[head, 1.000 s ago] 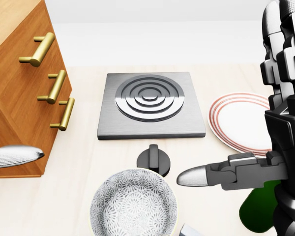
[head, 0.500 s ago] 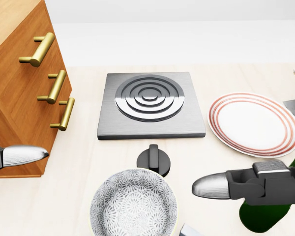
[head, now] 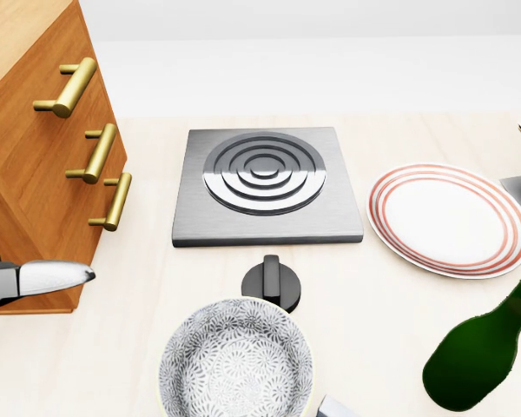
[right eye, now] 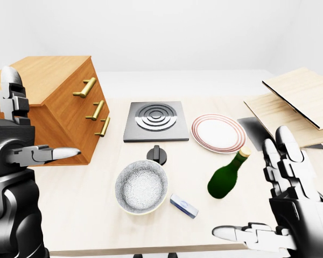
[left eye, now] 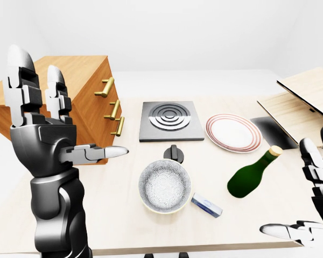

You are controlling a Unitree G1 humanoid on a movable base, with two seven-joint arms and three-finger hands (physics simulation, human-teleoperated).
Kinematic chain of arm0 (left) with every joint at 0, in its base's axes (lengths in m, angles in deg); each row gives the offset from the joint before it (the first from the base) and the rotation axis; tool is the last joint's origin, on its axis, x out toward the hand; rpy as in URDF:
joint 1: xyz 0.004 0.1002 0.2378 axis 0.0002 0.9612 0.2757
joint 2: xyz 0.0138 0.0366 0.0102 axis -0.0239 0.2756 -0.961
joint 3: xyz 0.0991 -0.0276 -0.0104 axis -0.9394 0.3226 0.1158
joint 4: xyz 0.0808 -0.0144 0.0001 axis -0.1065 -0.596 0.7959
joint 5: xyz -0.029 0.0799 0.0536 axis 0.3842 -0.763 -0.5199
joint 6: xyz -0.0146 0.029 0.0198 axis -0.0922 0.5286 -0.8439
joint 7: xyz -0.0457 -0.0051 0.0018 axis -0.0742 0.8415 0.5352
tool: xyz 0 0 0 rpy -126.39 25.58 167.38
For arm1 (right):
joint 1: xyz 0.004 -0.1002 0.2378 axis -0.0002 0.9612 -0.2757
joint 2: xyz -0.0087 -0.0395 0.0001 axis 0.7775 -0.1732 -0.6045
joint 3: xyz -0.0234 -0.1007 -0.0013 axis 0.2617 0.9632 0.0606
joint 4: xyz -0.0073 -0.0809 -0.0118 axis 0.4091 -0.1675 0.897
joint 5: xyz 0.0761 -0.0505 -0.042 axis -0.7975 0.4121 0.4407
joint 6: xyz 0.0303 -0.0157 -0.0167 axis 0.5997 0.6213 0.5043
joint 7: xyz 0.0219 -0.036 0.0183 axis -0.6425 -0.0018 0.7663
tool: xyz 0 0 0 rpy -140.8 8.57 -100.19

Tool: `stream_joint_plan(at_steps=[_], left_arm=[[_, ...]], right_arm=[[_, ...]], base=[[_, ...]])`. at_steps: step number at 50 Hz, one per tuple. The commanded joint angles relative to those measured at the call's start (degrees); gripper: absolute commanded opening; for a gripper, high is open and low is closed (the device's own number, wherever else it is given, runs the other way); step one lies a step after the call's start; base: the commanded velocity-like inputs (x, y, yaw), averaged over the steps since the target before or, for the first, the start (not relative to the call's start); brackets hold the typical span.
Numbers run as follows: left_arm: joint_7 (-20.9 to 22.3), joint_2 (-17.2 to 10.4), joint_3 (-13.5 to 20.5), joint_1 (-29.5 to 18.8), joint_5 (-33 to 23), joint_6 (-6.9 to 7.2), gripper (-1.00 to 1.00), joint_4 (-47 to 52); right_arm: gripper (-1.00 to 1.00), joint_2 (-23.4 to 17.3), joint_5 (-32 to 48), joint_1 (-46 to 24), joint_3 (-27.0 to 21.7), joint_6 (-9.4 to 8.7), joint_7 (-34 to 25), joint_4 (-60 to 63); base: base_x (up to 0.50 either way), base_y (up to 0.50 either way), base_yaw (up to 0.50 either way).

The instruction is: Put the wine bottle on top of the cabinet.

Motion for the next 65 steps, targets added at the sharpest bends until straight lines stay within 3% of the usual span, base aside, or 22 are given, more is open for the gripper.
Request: stream_joint_plan(at_steps=[1, 3, 20, 35, 37, 49, 65], left_arm=[[0.08, 0.09, -0.08, 0.16, -0.23, 0.0, 1.0, -0.01], [0.01, 0.07, -0.1, -0.02, -0.25, 0.0, 1.0, -0.09], [0.67, 0.57, -0.48, 0.96, -1.07, 0.0, 1.0, -1.33], [0.92, 0.78, -0.72, 1.39, -1.54, 0.0, 1.0, -1.53], [0.94, 0.75, -0.74, 1.39, -1.59, 0.0, 1.0, -1.55], [1.2, 0.91, -0.82, 1.81, -1.93, 0.0, 1.0, -2.3], [1.41, 1.36, -1.62, 2.32, -2.81, 0.0, 1.0, -3.54]], right_arm=[[1.0, 1.71, -4.79, 10.96, -3.51, -0.13, -0.94, 0.63], [1.0, 3.07, -4.53, 10.01, -4.17, -0.89, -2.31, 0.63], [1.0, 15.24, -2.31, 1.66, -14.05, -0.89, -15.56, 0.63], [1.0, 28.61, 10.89, -17.09, -26.52, -0.89, -34.5, 0.61], [1.0, 29.61, 11.98, -18.22, -27.38, -0.89, -34.87, -0.23], [1.0, 32.08, 13.62, -18.21, -26.05, -0.89, -34.87, -6.27], [1.0, 30.76, 13.56, -18.16, -24.84, -0.89, -34.87, -11.0]], base=[[0.0, 0.0, 0.0], [0.0, 0.0, 0.0], [0.0, 0.0, 0.0], [0.0, 0.0, 0.0], [0.0, 0.0, 0.0], [0.0, 0.0, 0.0], [0.0, 0.0, 0.0]])
